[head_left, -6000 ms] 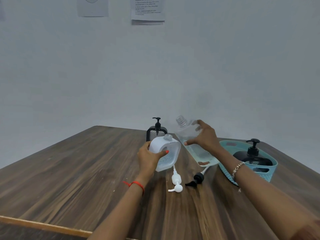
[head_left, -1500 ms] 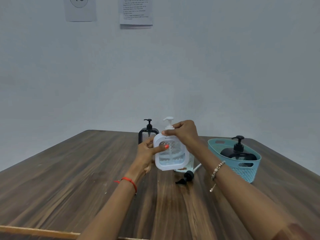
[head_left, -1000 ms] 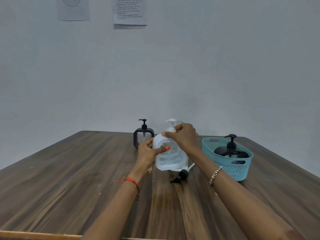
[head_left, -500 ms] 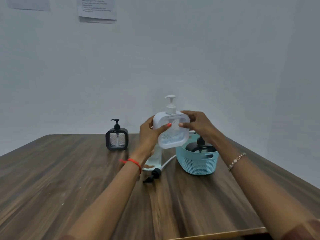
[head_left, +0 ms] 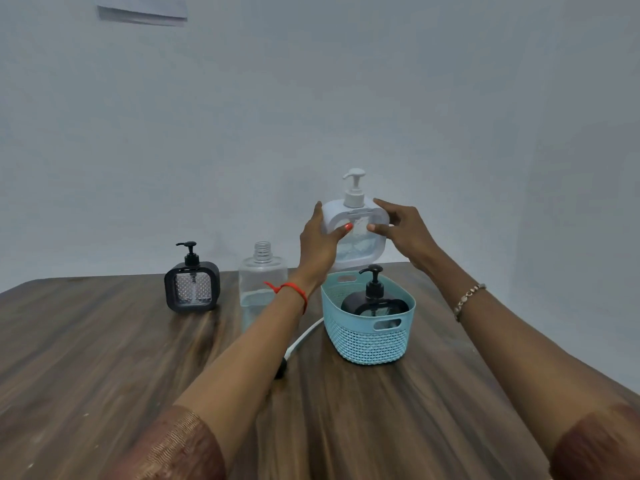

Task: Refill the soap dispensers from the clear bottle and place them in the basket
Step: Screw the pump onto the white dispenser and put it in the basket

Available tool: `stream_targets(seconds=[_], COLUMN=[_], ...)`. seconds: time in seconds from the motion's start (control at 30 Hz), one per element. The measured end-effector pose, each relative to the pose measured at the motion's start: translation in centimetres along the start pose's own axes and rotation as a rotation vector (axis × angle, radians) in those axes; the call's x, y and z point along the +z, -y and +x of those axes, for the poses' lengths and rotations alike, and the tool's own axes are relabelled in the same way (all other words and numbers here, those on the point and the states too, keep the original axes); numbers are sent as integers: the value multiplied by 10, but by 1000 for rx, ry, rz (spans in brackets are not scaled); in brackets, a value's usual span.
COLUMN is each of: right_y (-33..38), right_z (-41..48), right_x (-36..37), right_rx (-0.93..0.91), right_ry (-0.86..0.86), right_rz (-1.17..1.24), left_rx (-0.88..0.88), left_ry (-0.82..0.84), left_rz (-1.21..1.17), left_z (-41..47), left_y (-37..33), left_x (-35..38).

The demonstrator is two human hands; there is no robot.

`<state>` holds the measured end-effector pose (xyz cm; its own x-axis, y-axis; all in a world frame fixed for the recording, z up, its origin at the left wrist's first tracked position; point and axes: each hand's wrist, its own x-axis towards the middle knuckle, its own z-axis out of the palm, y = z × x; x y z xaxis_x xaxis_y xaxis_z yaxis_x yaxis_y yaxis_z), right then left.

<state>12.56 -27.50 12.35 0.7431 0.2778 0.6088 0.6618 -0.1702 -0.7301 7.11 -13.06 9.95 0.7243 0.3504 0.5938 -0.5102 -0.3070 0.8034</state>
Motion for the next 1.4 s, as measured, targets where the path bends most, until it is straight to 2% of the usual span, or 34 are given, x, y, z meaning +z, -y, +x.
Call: stream_targets(seconds=[0.1, 0.33, 0.43, 0.53, 0.67, 0.77, 1.07, 1.4], right_y=[-19, -64, -76, -78, -81, -82, -87, -84], right_z=[5, -3, -11, -20, -27, -27, -25, -30], right_x=[-3, -4, -2, 1, 3, 4, 2, 3], right_rx=[38, 135, 172, 222, 196, 197, 269, 277], right_ry=[1, 49, 69, 94, 205, 238, 304, 315], right_rz=[40, 23, -52, -115, -337, -416, -523, -560], left_rx=[15, -104, -116, -147, -166, -165, -124, -136], left_ry=[30, 105, 174, 247, 318, 379, 530, 575], left_rz=[15, 75, 202, 270, 366, 471, 748, 781], left_z=[2, -9, -15, -19, -23, -20, -13, -17], left_y=[11, 38, 44, 51, 56, 57, 63, 68], left_x=[9, 20, 19, 17, 13, 11, 14, 22])
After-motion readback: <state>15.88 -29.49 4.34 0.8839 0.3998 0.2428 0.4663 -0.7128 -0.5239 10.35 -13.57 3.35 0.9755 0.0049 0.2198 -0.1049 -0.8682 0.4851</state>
